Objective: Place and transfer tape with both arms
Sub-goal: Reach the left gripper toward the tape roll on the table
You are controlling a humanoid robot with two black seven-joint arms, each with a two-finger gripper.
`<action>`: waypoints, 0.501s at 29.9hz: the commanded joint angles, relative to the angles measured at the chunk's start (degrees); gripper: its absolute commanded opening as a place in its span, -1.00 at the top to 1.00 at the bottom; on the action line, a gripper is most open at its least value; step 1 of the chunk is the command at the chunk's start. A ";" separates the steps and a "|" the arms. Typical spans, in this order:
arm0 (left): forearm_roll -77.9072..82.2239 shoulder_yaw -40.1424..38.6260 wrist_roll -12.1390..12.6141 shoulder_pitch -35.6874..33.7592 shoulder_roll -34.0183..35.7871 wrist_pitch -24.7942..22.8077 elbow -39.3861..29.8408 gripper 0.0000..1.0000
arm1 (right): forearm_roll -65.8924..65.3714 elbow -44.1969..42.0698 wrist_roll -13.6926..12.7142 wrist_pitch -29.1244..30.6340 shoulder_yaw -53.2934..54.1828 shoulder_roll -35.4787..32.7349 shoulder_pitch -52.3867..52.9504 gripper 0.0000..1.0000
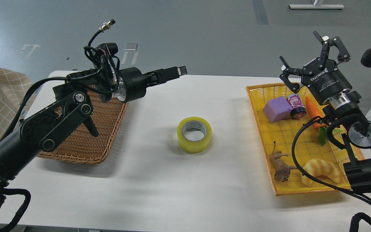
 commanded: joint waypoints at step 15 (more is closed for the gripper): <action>4.95 16.07 0.19 -8.01 2.12 0.73 -0.03 -0.95 | -0.11 0.16 -0.01 0.00 -0.09 -0.02 -0.50 -1.00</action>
